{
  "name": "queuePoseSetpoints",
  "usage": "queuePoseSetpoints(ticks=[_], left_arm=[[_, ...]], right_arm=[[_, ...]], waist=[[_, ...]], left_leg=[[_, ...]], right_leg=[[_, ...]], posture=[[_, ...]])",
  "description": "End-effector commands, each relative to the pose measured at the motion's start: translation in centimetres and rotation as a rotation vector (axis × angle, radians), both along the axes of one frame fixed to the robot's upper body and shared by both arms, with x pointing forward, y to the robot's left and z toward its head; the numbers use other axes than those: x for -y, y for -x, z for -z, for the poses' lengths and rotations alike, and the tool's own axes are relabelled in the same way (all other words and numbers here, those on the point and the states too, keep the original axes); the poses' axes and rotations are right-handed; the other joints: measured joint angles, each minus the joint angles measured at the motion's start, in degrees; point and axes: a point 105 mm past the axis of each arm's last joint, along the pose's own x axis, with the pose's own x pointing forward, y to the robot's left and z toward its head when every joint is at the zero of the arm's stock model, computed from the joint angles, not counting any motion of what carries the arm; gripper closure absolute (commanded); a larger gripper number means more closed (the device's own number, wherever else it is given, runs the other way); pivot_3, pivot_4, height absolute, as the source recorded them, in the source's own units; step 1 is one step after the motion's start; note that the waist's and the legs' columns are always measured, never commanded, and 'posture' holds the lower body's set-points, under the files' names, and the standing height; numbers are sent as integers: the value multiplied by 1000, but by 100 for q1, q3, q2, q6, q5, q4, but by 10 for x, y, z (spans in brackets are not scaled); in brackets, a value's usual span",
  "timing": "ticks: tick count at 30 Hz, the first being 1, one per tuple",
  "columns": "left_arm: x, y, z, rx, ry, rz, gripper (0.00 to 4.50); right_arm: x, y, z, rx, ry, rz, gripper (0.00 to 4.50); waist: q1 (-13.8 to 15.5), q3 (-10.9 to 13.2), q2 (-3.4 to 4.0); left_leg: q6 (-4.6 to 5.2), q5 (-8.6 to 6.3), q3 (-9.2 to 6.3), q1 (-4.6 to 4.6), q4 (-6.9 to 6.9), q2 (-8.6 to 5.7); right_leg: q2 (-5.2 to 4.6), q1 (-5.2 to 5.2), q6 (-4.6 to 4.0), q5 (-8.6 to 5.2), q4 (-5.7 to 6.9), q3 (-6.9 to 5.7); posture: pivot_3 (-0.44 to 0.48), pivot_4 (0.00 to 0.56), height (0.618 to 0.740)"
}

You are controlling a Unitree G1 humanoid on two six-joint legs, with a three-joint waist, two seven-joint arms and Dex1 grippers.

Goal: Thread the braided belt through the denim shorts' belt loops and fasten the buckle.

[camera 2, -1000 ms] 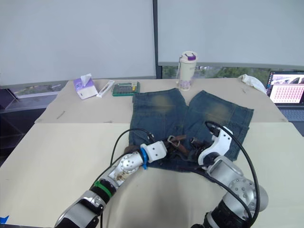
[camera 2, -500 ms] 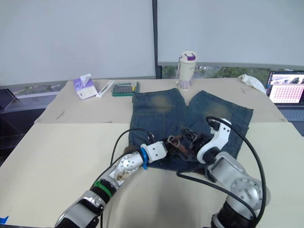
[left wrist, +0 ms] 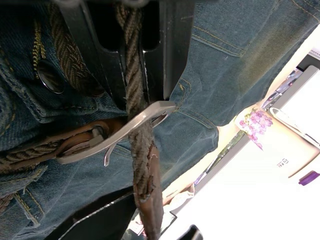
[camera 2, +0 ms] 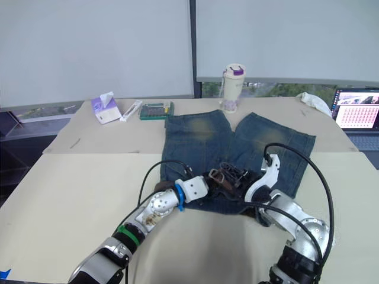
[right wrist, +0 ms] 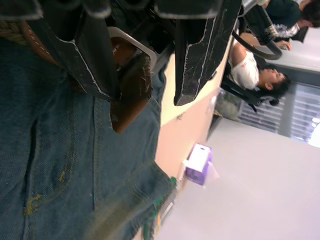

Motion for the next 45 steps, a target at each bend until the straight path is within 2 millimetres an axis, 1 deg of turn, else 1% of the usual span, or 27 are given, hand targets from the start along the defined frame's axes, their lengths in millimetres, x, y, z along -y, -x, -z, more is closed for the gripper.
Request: queuePoseSetpoints(ticks=[1, 3, 4, 5, 6, 11, 13, 15, 16, 19, 21, 24, 28, 32, 34, 37, 38, 39, 41, 43, 45], left_arm=[[5, 2, -9, 34, 13, 23, 4500], [5, 1, -9, 34, 13, 22, 4500], [5, 1, -9, 34, 13, 21, 4500], [5, 1, -9, 34, 13, 21, 4500], [5, 1, -9, 33, 14, 21, 4500], [6, 4, -10, 12, 41, 39, 4500], [6, 5, -12, 7, 59, 53, 3720], [6, 7, -12, -4, 64, 69, 3163], [6, 7, -12, -8, 67, 69, 2780], [1, 12, -7, -63, 87, 104, 1770], [-5, 15, -3, -67, 70, 119, 1118], [-15, 14, 2, -82, 56, 111, 92], [-27, 15, 8, -95, 31, 113, 42], [-38, 18, 12, -113, 13, 120, 42], [-45, 22, 14, -144, 22, 132, 42], [-65, 31, 16, -243, 46, 157, 42], [-76, 32, 13, -281, 62, 157, 42], [-82, 34, 11, -306, 73, 159, 42], [-103, 30, 1, -326, 111, 117, 42], [-116, 24, -11, -300, 143, 73, 42], [-124, 18, -28, -282, 223, 34, 42]], right_arm=[[-1, -3, -15, 48, -21, -3, 3107], [-1, -3, -16, 45, -19, -5, 3677], [0, -3, -16, 44, -16, -5, 4083], [0, -3, -16, 43, -13, -6, 4393], [0, -3, -16, 42, -12, -6, 4487], [2, -3, -19, 42, 2, -10, 4487], [5, -3, -19, 41, 27, -6, 4500], [10, -3, -19, 43, 52, 0, 4500], [14, -2, -20, 56, 94, -2, 4500], [32, -2, -30, 162, 322, -7, 4500], [43, -3, -36, 233, 451, -14, 4500], [53, -4, -43, 334, 597, -37, 4500], [62, -10, -60, 482, 718, -26, 4500], [74, -17, -74, 565, 816, 3, 4500], [77, -20, -87, 610, 857, 10, 4500], [80, -19, -104, 679, 963, -26, 4500], [82, -18, -108, 691, 1005, -40, 4500], [83, -18, -111, 696, 1030, -48, 4500], [83, -18, -123, 727, 1058, -56, 4500], [77, -17, -134, 753, 1016, -58, 4500], [68, -17, -144, 771, 950, -64, 4500]], waist=[[-2, 0, 0], [-6, 0, 0], [-6, 0, 0], [-5, 0, 0], [-1, 0, -1], [0, 1, -1], [3, 1, -2], [3, 1, -2], [8, 2, -3], [20, 1, -1], [9, 1, -2], [0, 4, -7], [-1, 14, -22], [5, 13, -20], [7, 13, -17], [2, 7, -5], [-3, 6, -2], [-6, 6, -1], [-5, 6, -1], [-5, 7, -1], [-3, 6, -1]], left_leg=[[0, 0, 1, 0, 0, 0], [1, 0, 2, -1, 0, 1], [1, 0, 2, -1, 0, 2], [1, 0, 3, -2, 0, 2], [2, 0, 3, -3, 0, 2], [5, 2, 4, -10, 1, 3], [5, 3, 3, -13, 1, 5], [7, 3, 4, -17, 1, 4], [8, 4, 4, -18, 2, 4], [10, 5, 9, -24, 5, 2], [14, 5, 22, -25, 6, -4], [14, 5, 29, -24, 6, -3], [15, 4, 30, -3, 5, 9], [21, 0, 11, 12, 4, 13], [21, 0, 2, 13, 4, 11], [22, -1, 0, 12, 4, 10], [24, -2, 0, 13, 3, 11], [26, -3, -1, 12, 1, 13], [26, -3, -2, 13, 1, 16], [26, -3, -2, 13, 2, 17], [26, -3, -3, 14, 2, 16]], right_leg=[[1, 0, 0, 0, -1, 0], [2, 0, 0, 0, 0, 0], [2, 0, 0, 0, 0, 0], [2, 0, 0, 0, -1, 0], [2, 0, 0, 0, -1, 0], [1, 0, 0, 0, -2, 0], [1, 0, 0, 0, -2, -1], [1, 0, 0, 0, -4, -1], [1, 0, 0, 0, -4, -1], [0, 0, 1, 0, -8, -3], [-3, 1, 3, -2, -13, -4], [6, 4, 4, -2, -20, -10], [10, 31, 4, -2, -32, -14], [9, 55, 3, -1, -54, -15], [5, 55, 2, 0, -56, -12], [2, 53, 1, 0, -58, -11], [2, 53, 1, 0, -58, -11], [3, 52, 1, 0, -59, -11], [4, 52, 1, 0, -59, -12], [4, 52, -3, 2, -60, -12], [3, 54, -4, 3, -63, -12]], posture=[[0, 150, 740], [0, 150, 740], [0, 150, 740], [0, 150, 740], [0, 150, 740], [0, 150, 740], [0, 150, 740], [0, 150, 740], [0, 150, 740], [0, 150, 740], [0, 150, 740], [0, 150, 740], [0, 150, 740], [0, 150, 740], [0, 150, 740], [0, 150, 740], [0, 150, 740], [0, 150, 740], [0, 150, 740], [0, 150, 740], [0, 150, 740]])
